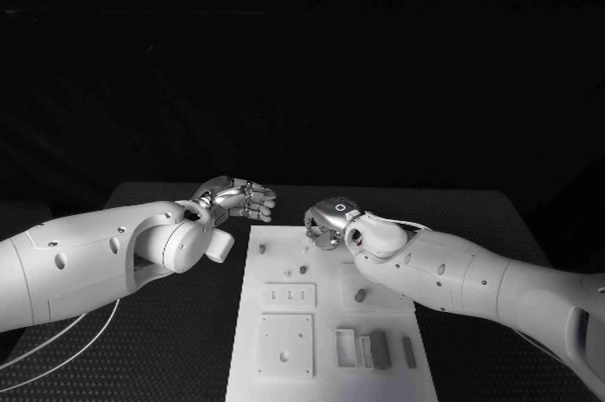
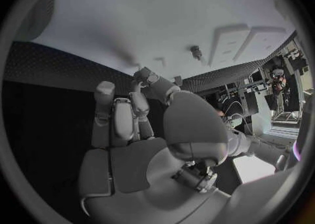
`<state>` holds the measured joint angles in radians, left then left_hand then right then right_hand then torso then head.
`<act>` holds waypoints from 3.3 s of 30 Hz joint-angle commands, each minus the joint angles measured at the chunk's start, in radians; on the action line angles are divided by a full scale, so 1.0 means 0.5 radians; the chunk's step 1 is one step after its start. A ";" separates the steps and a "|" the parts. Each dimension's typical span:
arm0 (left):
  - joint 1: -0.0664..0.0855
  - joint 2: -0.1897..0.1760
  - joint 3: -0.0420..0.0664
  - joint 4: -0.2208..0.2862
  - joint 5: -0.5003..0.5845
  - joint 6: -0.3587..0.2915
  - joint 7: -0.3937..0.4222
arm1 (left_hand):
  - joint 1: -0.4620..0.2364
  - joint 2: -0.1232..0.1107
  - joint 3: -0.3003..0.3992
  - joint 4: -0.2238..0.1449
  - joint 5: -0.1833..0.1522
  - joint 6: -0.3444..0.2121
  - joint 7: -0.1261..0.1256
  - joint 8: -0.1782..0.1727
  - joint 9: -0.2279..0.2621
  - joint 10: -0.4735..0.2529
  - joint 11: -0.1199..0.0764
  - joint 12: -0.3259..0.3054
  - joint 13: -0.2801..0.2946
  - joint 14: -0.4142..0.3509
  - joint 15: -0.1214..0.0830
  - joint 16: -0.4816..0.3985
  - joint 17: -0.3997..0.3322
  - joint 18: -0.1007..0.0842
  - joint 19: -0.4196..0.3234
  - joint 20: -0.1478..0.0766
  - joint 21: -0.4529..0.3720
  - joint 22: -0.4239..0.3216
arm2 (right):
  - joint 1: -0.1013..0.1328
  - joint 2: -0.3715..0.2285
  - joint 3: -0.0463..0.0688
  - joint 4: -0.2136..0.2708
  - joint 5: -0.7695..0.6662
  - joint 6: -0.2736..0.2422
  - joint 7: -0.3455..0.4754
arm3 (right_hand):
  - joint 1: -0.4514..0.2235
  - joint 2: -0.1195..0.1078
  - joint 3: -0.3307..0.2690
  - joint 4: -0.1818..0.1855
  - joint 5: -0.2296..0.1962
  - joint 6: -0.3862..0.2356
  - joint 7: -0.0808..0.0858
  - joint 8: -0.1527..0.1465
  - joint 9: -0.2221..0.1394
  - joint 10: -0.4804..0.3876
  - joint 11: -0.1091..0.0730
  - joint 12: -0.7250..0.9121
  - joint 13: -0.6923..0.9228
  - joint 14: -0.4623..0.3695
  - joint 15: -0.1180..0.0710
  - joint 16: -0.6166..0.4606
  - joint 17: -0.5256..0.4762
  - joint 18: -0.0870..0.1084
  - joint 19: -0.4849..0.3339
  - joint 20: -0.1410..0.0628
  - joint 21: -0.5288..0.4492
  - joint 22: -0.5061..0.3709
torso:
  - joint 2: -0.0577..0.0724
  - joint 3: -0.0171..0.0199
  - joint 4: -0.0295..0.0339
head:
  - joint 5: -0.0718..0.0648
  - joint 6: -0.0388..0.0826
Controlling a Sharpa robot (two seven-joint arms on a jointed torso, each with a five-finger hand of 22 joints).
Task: Assemble the parts on the task board
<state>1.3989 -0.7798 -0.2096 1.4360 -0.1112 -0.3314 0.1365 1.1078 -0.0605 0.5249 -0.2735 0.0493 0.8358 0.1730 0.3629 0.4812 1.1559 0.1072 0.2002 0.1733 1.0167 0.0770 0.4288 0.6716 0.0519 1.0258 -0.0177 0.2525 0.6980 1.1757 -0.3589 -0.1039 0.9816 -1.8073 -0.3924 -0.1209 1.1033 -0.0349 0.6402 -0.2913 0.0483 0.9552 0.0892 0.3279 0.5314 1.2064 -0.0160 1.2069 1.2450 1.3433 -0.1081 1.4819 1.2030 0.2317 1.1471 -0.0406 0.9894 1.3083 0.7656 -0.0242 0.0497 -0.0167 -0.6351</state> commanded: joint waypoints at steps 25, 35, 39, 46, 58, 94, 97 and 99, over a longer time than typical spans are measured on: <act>0.023 0.006 0.002 0.014 -0.013 -0.001 0.011 | -0.004 -0.012 0.003 -0.013 0.004 0.011 0.009 -0.014 -0.002 0.007 0.010 -0.012 0.006 0.019 0.001 -0.015 0.009 0.017 0.003 -0.009 0.007 0.005 | -0.007 0.064 -0.001 -0.095 -0.006 0.089 -0.001 | 0.005 -0.001 0.017 0.002 0.004 0.156 0.014 -0.006 0.023 -0.018 0.006 -0.042 -0.027 -0.022 -0.009 -0.006 -0.033 0.060 -0.008 -0.013 0.006 0.034 | 0.001 -0.0017 0.000 | 0.003 -0.011; 0.026 0.001 0.002 0.012 -0.013 -0.006 0.012 | -0.003 -0.013 0.003 -0.013 0.004 0.011 0.009 -0.015 -0.002 0.007 0.010 -0.013 0.006 0.019 0.001 -0.016 0.011 0.017 0.003 -0.009 0.007 0.006 | -0.007 0.047 -0.002 -0.095 0.140 -0.038 0.013 | -0.102 -0.276 0.019 0.104 0.003 -0.274 0.158 -0.256 -0.088 -0.187 0.141 -0.172 -0.107 -0.104 0.111 -0.027 -0.122 0.060 -0.023 0.012 -0.019 0.026 | 0.000 -0.0007 -0.002 | 0.007 -0.009; 0.026 -0.006 0.002 0.010 -0.013 -0.010 0.012 | -0.003 -0.013 0.003 -0.014 0.004 0.011 0.009 -0.015 -0.002 0.007 0.010 -0.013 0.007 0.019 0.001 -0.017 0.011 0.017 0.003 -0.009 0.006 0.007 | -0.006 0.020 -0.002 -0.064 0.158 -0.099 0.024 | -0.106 -0.341 0.038 0.162 0.004 -0.338 0.180 -0.285 -0.102 -0.210 0.163 -0.165 -0.100 -0.118 0.132 -0.022 -0.132 0.060 -0.020 0.015 -0.022 0.027 | -0.001 0.0009 -0.004 | 0.010 -0.004; 0.027 -0.016 0.001 0.002 -0.013 -0.016 0.012 | -0.002 -0.015 0.003 -0.014 0.004 0.012 0.009 -0.015 -0.002 0.008 0.010 -0.014 0.007 0.020 0.001 -0.018 0.013 0.017 0.002 -0.009 0.006 0.007 | 0.025 -0.113 0.001 0.094 0.188 -0.170 0.036 | -0.080 -0.368 0.051 0.182 0.004 -0.335 0.187 -0.277 -0.098 -0.217 0.170 -0.154 -0.096 -0.119 0.140 -0.015 -0.131 0.060 -0.018 0.013 -0.020 0.031 | -0.003 0.0039 -0.011 | 0.014 0.009; 0.027 -0.057 -0.001 -0.030 -0.288 0.045 0.104 | -0.021 -0.046 -0.010 -0.008 0.004 0.000 0.015 -0.025 -0.006 0.007 0.012 -0.022 0.010 0.022 0.002 -0.027 0.023 0.016 0.000 -0.008 0.004 0.012 | 0.095 -0.615 0.057 0.468 0.396 0.182 0.172 | -0.092 -0.410 0.007 0.189 0.004 -0.242 0.162 -0.210 -0.071 -0.207 0.147 -0.137 -0.100 -0.110 0.119 0.000 -0.126 0.060 -0.022 0.014 -0.013 0.037 | -0.009 0.0046 -0.039 | -0.005 0.064; 0.025 -0.040 -0.007 -0.067 -0.176 0.082 0.082 | -0.021 -0.042 -0.007 -0.002 0.004 0.002 0.014 -0.027 -0.005 0.012 0.011 -0.027 0.015 0.026 0.000 -0.034 0.034 0.016 0.002 -0.009 0.002 0.016 | 0.028 -0.607 0.056 0.239 0.445 0.347 0.280 | -0.085 -0.330 -0.024 0.172 0.004 -0.222 0.150 -0.188 -0.066 -0.217 0.136 -0.133 -0.105 -0.138 0.110 0.009 -0.146 0.060 -0.047 0.016 -0.012 0.037 | -0.010 0.0040 -0.041 | -0.014 0.037; 0.025 -0.039 -0.007 -0.067 -0.176 0.083 0.081 | -0.022 -0.042 -0.007 -0.001 0.004 0.002 0.015 -0.027 -0.005 0.012 0.011 -0.028 0.015 0.026 0.001 -0.035 0.035 0.016 0.002 -0.009 0.002 0.017 | 0.028 -0.602 0.056 0.223 0.446 0.349 0.280 | -0.090 -0.302 -0.028 0.172 0.004 -0.214 0.147 -0.182 -0.066 -0.216 0.133 -0.131 -0.105 -0.139 0.107 0.011 -0.147 0.060 -0.047 0.017 -0.010 0.037 | -0.011 0.0027 -0.042 | -0.015 0.036; 0.025 -0.038 -0.007 -0.067 -0.175 0.083 0.080 | -0.022 -0.042 -0.007 0.000 0.004 0.002 0.015 -0.027 -0.005 0.012 0.011 -0.028 0.015 0.026 0.001 -0.035 0.035 0.016 0.002 -0.009 0.002 0.017 | 0.028 -0.604 0.056 0.219 0.450 0.358 0.278 | -0.102 -0.262 -0.033 0.177 0.004 -0.208 0.145 -0.178 -0.066 -0.216 0.131 -0.131 -0.106 -0.137 0.105 0.014 -0.145 0.060 -0.048 0.018 -0.009 0.037 | -0.012 0.0025 -0.043 | -0.012 0.035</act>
<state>1.4105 -0.8014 -0.2138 1.4008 -0.2020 -0.3066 0.1676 1.0946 -0.0737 0.5232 -0.2773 0.0493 0.8394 0.1765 0.3534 0.4794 1.1594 0.1107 0.1919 0.1798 1.0236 0.0769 0.4156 0.6880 0.0457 1.0259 -0.0177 0.2525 0.7050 1.1901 -0.6609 -0.0763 1.0924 -1.5835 -0.2310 0.0038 1.0519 -0.1686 0.6306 -0.2041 0.0473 0.8355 0.1517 0.2350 0.4992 1.1010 0.0533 1.1382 1.1931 1.2761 -0.0520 1.4829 1.1295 0.2092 1.1267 -0.0313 0.9829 1.3084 0.7608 -0.0224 0.0289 -0.0235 -0.6170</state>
